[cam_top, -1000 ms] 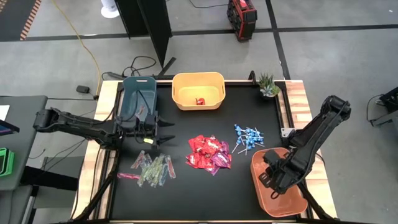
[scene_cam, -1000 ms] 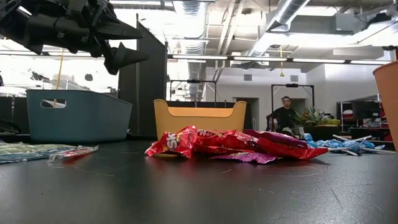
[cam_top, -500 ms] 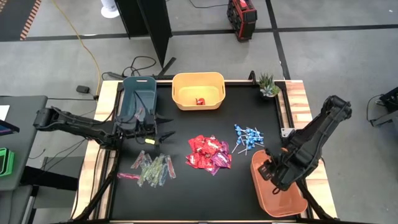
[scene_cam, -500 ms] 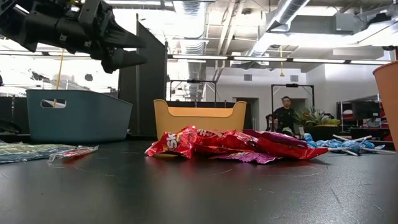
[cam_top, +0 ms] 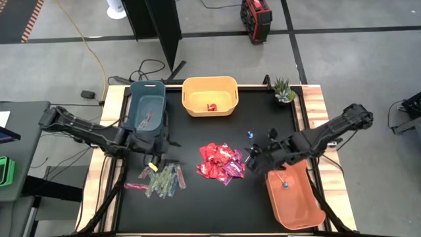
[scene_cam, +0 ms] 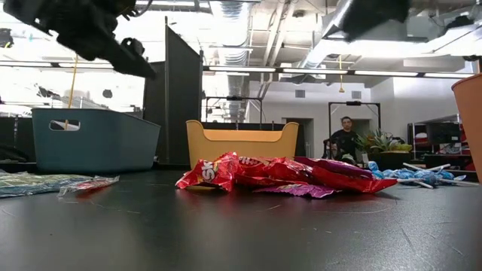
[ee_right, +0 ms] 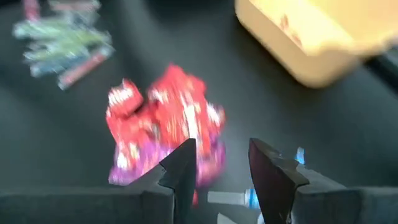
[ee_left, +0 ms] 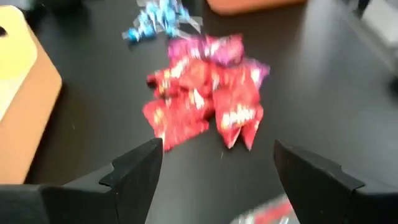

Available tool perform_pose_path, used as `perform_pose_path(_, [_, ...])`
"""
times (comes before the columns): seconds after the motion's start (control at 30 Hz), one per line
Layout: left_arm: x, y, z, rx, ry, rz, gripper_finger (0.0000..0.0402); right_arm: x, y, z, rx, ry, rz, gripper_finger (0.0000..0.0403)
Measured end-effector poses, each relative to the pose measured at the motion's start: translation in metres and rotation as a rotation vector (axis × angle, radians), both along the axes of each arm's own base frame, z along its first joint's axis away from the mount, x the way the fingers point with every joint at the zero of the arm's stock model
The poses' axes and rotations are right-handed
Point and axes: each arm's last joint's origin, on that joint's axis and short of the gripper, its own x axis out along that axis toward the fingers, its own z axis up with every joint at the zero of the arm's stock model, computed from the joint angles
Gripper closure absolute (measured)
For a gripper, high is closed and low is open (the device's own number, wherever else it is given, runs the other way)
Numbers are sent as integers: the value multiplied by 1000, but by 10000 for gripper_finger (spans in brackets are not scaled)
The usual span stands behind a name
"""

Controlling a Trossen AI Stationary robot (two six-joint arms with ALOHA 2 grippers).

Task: Sort candy
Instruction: Put the red gummy into the blue bin

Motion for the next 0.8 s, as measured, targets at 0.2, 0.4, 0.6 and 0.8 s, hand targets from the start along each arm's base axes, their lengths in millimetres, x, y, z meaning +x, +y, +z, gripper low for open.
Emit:
perform_pose_path(0.2, [8, -7, -23, -18, 161, -105, 133, 14, -7, 6, -78, -47, 83, 243])
perform_pose_path(0.4, [29, -19, -49, -48, 244, -152, 172, 13, -7, 2, -83, -36, 84, 243])
perform_pose_path(0.6, [40, -37, -72, -49, 326, -293, 186, 12, -7, -3, -66, -28, 62, 243])
perform_pose_path(0.8, [51, -55, -81, 27, 373, -440, 186, 13, -7, -3, -64, -34, 63, 243])
